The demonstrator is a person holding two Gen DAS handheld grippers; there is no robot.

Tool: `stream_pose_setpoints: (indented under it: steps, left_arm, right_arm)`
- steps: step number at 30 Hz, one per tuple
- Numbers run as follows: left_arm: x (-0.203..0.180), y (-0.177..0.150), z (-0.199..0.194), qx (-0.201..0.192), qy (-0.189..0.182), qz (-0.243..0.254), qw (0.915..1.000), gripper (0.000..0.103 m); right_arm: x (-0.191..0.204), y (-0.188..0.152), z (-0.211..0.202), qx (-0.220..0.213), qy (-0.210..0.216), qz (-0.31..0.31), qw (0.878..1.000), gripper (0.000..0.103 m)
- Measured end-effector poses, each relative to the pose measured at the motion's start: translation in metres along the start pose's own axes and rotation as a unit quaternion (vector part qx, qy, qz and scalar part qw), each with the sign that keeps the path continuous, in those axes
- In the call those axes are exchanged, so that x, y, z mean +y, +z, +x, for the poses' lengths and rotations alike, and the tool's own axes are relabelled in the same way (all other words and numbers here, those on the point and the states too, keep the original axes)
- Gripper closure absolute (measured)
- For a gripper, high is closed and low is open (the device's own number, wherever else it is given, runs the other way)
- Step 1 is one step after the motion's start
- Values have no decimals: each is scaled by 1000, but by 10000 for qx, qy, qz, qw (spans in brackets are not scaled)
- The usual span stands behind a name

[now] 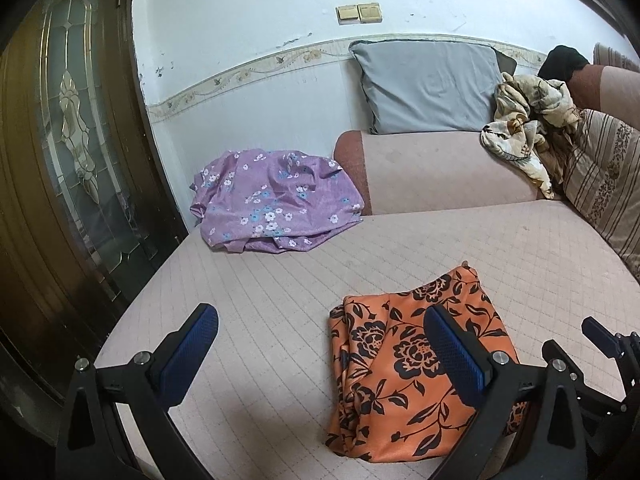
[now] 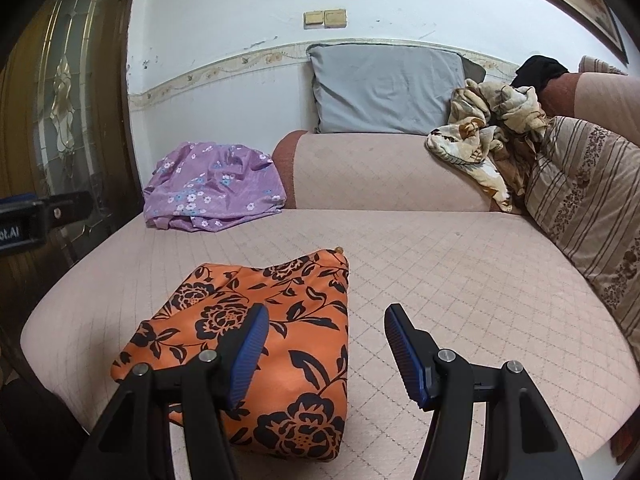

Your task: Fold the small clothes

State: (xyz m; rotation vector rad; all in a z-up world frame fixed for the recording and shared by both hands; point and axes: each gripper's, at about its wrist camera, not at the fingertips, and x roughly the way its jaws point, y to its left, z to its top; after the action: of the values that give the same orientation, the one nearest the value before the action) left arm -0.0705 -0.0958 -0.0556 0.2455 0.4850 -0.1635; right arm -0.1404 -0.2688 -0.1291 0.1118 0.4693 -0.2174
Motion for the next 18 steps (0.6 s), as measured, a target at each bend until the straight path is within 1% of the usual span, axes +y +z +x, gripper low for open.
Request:
stream_pose_setpoints:
  steps: [12, 18]
  left_arm:
    - [1, 0, 3, 125, -143, -59, 9998, 1]
    - [2, -3, 5, 52, -158, -31, 9999, 1]
  right_arm:
    - [2, -2, 3, 56, -11, -45, 10000, 39]
    - [3, -3, 6, 100, -23, -42, 9999, 39]
